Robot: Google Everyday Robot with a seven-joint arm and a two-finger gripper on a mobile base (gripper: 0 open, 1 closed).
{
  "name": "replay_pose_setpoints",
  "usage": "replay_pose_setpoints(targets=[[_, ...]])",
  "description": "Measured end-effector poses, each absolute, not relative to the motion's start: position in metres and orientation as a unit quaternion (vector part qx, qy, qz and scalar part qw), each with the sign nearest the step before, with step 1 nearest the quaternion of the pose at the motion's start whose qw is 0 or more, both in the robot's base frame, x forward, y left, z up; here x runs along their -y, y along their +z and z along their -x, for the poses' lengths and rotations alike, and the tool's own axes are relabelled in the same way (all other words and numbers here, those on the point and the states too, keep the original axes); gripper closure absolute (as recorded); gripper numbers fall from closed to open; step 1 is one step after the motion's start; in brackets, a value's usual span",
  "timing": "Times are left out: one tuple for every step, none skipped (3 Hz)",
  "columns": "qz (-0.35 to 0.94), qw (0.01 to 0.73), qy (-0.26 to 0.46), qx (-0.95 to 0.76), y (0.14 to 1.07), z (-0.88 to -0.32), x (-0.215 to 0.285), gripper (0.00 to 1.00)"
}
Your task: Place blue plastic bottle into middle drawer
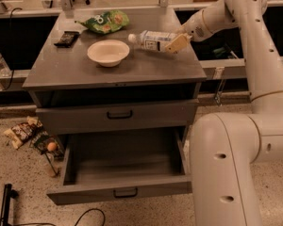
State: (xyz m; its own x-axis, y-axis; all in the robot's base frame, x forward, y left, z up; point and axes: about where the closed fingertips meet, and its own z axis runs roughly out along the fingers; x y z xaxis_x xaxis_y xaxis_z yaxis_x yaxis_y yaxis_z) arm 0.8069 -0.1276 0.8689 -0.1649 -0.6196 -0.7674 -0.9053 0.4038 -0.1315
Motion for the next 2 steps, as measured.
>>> replay_pose_setpoints(targets=[[0.540,0.352,0.180,-0.743,0.893,-0.775,0.124,1.00],[0.538,0.323,0.189,-0.755,0.923,-0.742,0.122,1.00]])
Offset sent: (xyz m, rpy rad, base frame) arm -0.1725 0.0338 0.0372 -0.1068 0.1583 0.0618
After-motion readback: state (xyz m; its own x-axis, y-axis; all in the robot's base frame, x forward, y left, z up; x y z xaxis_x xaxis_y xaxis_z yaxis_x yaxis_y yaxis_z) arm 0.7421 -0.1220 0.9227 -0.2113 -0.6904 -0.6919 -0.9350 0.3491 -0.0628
